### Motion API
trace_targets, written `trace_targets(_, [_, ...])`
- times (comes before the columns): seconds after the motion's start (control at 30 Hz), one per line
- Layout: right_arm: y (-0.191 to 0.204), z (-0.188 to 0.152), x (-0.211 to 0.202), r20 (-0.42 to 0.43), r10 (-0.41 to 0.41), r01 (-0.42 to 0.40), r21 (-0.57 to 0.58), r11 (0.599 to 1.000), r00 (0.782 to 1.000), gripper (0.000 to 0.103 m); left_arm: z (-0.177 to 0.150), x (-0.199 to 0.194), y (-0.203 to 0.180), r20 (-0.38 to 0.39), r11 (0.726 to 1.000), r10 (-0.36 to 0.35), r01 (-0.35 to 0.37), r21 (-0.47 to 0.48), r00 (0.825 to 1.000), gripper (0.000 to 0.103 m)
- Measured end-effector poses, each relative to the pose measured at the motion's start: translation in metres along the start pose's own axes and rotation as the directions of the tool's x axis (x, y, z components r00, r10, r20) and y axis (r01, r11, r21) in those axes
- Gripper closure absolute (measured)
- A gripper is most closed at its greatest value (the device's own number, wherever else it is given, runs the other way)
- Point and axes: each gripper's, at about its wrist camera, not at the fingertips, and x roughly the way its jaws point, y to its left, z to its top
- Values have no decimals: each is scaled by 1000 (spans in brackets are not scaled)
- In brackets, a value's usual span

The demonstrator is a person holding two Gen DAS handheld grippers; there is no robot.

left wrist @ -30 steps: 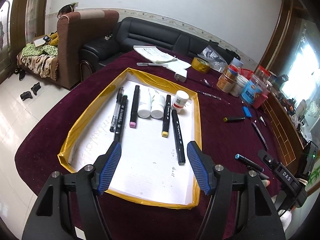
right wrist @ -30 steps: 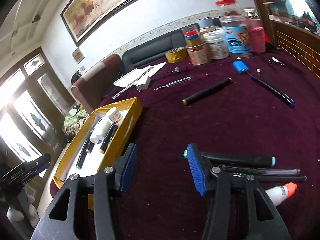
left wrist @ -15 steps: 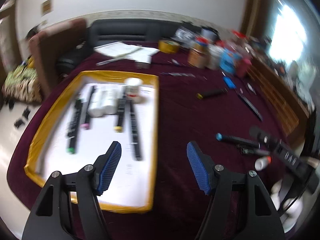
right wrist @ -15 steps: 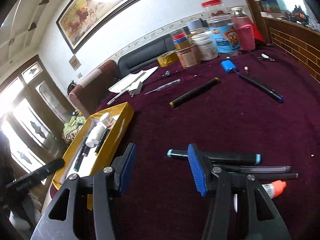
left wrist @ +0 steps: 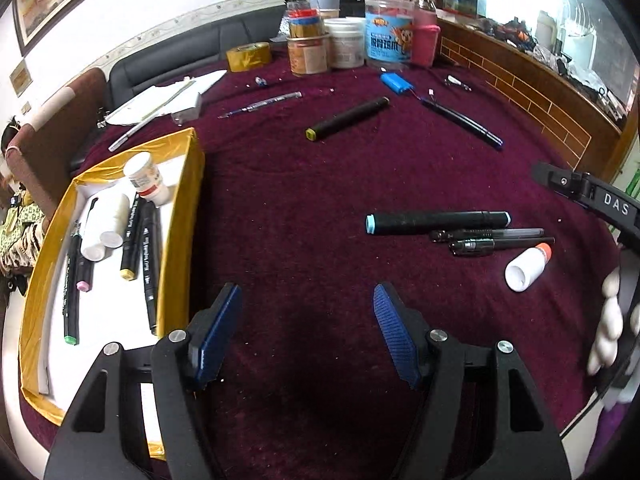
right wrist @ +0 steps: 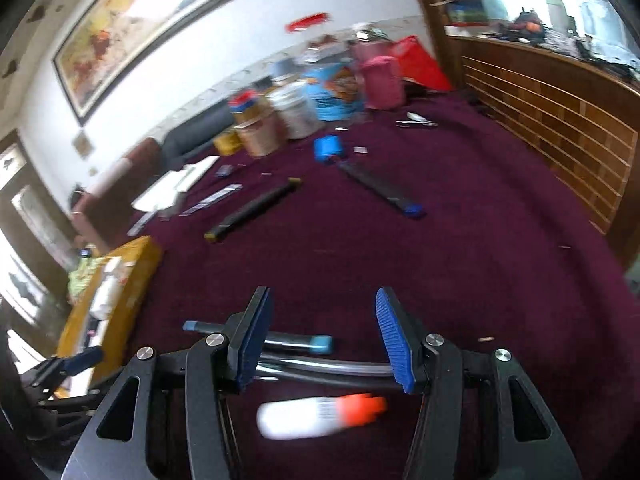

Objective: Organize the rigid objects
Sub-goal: 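Move both open tools back over the remaining markers and glue bottle, then grasp the teal-capped black marker with left tool while right grasps the orange-capped glue bottle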

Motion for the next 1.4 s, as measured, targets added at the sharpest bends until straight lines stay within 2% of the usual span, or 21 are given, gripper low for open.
trace_targets(0.1, [-21,2,5,-35,-58,59,19,998,998,54,0,6,0,-19,1000,-4,4,-1,1000,36])
trace_targets(0.17, [-30,1,10,-65,-70,72,33,997,995,54,1,10,2,-30,1000,-10,10,-7,999,36])
trace_targets(0.33, [-30,-7,25,-121,-38,44,42,998,992,54,0,15,4,-44,1000,-16,15,-13,999,36])
trace_targets(0.5, [-12,-15,36,-168,15,-11,22,1000,986,54,-1,17,8,-53,1000,-21,20,-21,998,36])
trace_targets(0.6, [4,-19,42,-176,9,-12,-15,1000,984,54,-2,18,12,-56,999,-30,28,-35,998,36])
trace_targets(0.7, [20,-23,47,-196,46,-52,-27,998,980,54,-4,18,16,-60,998,-41,39,-46,997,36])
trace_targets(0.8, [47,-28,53,-217,51,-72,-90,993,975,52,-8,16,18,-58,998,-47,44,-55,997,36])
trace_targets(0.87, [65,-32,56,-253,100,-133,-119,984,962,51,-11,13,23,-55,997,-54,51,-63,997,36])
trace_targets(0.93, [77,-34,57,-291,176,-221,-126,967,940,51,-13,9,28,-46,995,-66,62,-79,997,36])
trace_targets(0.97, [80,-32,52,-278,204,-246,-125,961,939,52,-14,7,31,-42,994,-71,67,-86,997,36])
trace_targets(1.03, [77,-23,37,-208,182,-214,-144,966,961,51,-16,3,38,-30,990,-87,83,-110,996,36])
trace_targets(1.17, [65,-10,24,-163,101,-126,-155,980,982,51,-20,0,49,-5,977,-133,130,-172,991,36])
trace_targets(1.27, [71,-7,26,-172,83,-113,-176,978,982,51,-22,-3,55,17,965,-160,160,-207,987,36])
trace_targets(1.4, [98,-11,55,-238,63,-121,-241,963,969,51,-27,-10,63,35,958,-162,166,-232,986,36])
